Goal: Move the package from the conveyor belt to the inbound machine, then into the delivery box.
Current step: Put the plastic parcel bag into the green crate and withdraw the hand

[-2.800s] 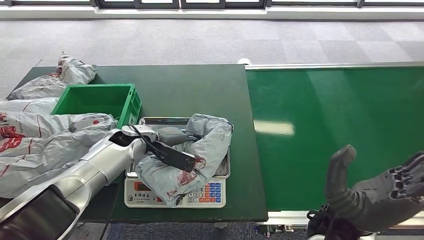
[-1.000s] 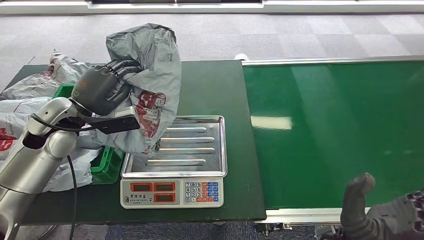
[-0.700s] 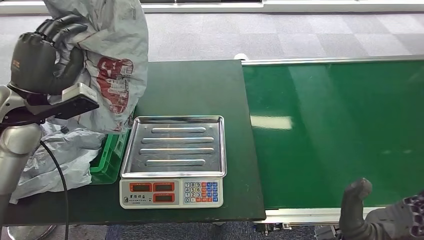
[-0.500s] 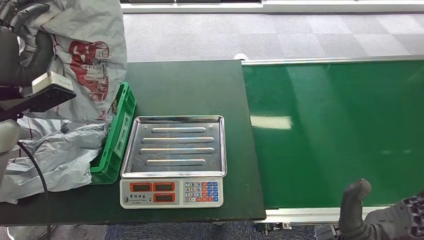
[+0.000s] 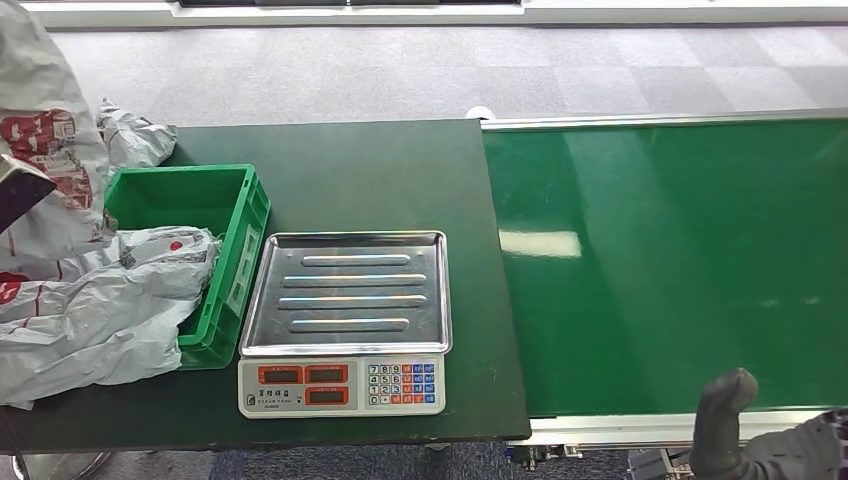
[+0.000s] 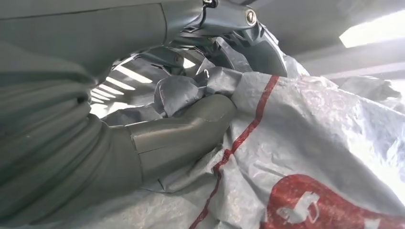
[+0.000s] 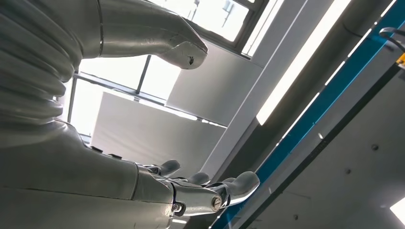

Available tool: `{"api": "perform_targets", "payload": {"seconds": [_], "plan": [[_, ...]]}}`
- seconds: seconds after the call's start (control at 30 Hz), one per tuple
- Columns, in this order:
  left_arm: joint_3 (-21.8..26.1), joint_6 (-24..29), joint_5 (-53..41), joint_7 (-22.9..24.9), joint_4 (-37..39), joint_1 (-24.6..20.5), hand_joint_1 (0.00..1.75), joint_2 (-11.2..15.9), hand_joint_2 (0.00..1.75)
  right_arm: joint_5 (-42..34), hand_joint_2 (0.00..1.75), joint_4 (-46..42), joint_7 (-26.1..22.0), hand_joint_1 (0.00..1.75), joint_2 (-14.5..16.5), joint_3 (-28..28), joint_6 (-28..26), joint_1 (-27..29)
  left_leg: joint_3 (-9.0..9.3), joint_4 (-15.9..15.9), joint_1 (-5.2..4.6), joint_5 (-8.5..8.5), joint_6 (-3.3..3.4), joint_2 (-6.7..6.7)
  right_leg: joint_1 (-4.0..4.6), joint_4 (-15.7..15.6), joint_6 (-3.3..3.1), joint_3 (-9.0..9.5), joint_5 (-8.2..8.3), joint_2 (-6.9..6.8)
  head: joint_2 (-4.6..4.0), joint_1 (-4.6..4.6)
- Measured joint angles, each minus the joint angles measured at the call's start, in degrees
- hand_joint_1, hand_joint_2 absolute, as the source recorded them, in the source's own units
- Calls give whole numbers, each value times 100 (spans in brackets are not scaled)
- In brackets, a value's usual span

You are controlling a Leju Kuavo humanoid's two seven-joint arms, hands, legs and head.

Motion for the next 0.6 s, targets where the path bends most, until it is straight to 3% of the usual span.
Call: {"api": "perform_targets", "payload": {"seconds": [0.17, 0.33, 0.37, 0.43, 0.47, 0.5, 0.57, 0.6], "plan": [[449, 258, -543, -54, 736, 590, 175, -161, 175, -38, 175, 1, 1, 0, -3, -1, 0, -7, -5, 2, 0, -1, 0, 0, 1, -1, 0, -6, 0, 3, 0, 0], [644, 164, -1142, 104, 1294, 700, 175, -508, 175, -49, 175, 33, 0, 0, -34, -1, 0, -66, -9, 3, -8, -1, 1, -9, -8, -2, 2, -1, 1, -10, 0, 1], [662, 162, -1253, 116, 1440, 712, 164, -595, 175, -48, 175, 45, 0, 0, -40, -1, 0, -84, -8, 3, -8, -1, 1, -8, -9, -2, 2, -1, 1, -12, 0, 1], [681, 165, -1426, 119, 1747, 739, 79, -753, 175, -44, 175, 70, 0, 0, -53, -1, 0, -123, -8, 3, -9, -1, 1, -6, -9, -2, 4, -2, 2, -12, 0, 0], [683, 165, -1493, 117, 1892, 747, 35, -826, 131, -43, 175, 80, 1, 0, -59, -1, 0, -142, -7, 4, -9, -1, 1, -6, -10, -2, 4, -3, 3, -12, 0, -1], [683, 163, -1550, 118, 2020, 753, 2, -896, 87, -41, 175, 89, 1, 0, -63, -1, 0, -159, -7, 4, -10, -1, 1, -7, -10, -2, 5, -3, 3, -12, 0, -1], [683, 160, -1638, 121, 2222, 750, 0, -1019, 0, -27, 175, 102, 4, 0, -70, -1, 0, -175, -7, 4, -9, 0, 2, -9, -10, -2, 5, -2, 4, -13, 0, 0], [683, 159, -1656, 117, 2300, 745, 0, -1071, 0, -15, 175, 109, 9, 0, -74, -1, 0, -176, -7, 4, -9, 0, 2, -10, -9, -2, 5, -2, 4, -14, 0, 0]]}}
